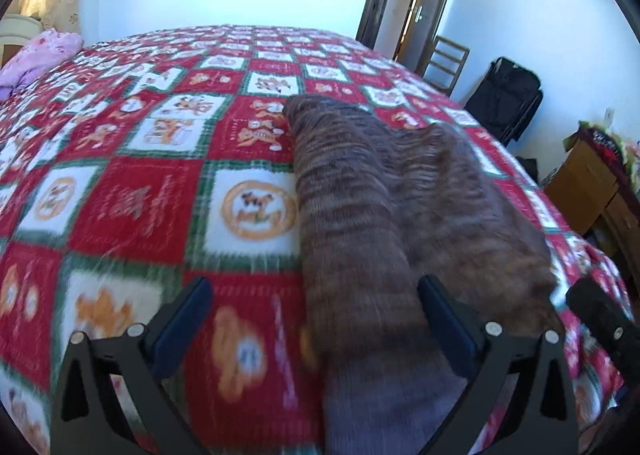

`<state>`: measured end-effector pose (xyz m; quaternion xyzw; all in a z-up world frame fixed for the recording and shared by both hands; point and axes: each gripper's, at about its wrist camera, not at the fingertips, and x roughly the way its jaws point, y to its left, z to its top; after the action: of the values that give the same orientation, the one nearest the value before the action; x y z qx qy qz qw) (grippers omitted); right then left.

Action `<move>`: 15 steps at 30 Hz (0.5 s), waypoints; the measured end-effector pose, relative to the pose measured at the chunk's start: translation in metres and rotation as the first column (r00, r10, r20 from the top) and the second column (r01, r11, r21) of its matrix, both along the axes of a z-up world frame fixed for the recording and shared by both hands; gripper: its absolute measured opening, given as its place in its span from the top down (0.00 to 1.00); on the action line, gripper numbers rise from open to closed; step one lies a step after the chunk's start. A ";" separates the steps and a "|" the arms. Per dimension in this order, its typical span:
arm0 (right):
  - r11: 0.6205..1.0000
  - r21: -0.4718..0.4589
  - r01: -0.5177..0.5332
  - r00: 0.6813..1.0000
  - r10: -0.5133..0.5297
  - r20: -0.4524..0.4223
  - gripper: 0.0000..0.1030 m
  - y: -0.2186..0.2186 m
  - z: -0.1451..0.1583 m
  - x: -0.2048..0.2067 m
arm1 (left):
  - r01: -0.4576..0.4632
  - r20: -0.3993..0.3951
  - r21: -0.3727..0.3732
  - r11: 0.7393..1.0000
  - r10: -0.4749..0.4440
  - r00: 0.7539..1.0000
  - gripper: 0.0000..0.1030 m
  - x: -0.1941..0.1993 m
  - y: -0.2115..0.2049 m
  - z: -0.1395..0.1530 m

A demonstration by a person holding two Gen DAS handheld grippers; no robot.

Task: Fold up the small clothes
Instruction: 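Open both grippers and lift them away from the folded sweater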

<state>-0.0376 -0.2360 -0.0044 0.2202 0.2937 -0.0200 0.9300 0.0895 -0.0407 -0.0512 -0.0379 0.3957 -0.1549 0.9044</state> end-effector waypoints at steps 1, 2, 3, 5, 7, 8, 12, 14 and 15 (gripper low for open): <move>1.000 0.021 0.002 1.000 -0.002 0.007 0.30 0.002 0.000 -0.009 | 0.002 0.009 0.005 1.000 -0.002 1.000 0.00 -0.007 0.001 0.004; 0.999 0.038 0.005 1.000 -0.006 0.012 0.30 0.003 0.000 -0.018 | 0.006 0.017 0.018 1.000 -0.006 1.000 0.00 -0.013 0.002 0.007; 0.999 0.049 0.020 1.000 -0.020 0.009 0.30 0.004 -0.001 -0.028 | 0.011 0.028 0.040 0.999 -0.012 1.000 0.00 -0.020 0.002 0.011; 0.997 0.058 0.043 0.999 -0.043 0.006 0.30 0.006 -0.001 -0.044 | 0.018 0.061 0.083 0.996 -0.024 0.998 0.00 -0.033 0.003 0.018; 0.996 0.056 0.065 0.998 -0.065 0.002 0.30 0.007 0.000 -0.056 | 0.019 0.100 0.118 0.993 -0.031 0.995 0.00 -0.045 0.004 0.026; 0.996 0.050 0.072 0.997 -0.072 0.000 0.30 0.008 0.001 -0.060 | 0.017 0.116 0.130 0.991 -0.032 0.993 0.00 -0.049 0.005 0.029; 0.997 -0.021 0.072 0.996 -0.073 -0.051 0.30 0.017 0.002 -0.064 | 0.066 0.112 0.133 0.989 -0.081 0.990 0.00 -0.059 0.008 0.036; 0.996 -0.053 0.067 0.994 -0.072 -0.085 0.30 0.018 0.000 -0.063 | 0.161 0.047 0.053 0.985 -0.164 0.985 0.00 -0.060 0.012 0.031; 0.997 -0.056 0.060 0.993 -0.065 -0.094 0.30 0.017 -0.002 -0.063 | 0.185 0.027 0.021 0.983 -0.185 0.982 0.00 -0.060 0.015 0.029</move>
<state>-0.1006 -0.2192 -0.0066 0.2033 0.3301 -0.0674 0.9193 0.0299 -0.0254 -0.0226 0.0096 0.3860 -0.2351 0.8920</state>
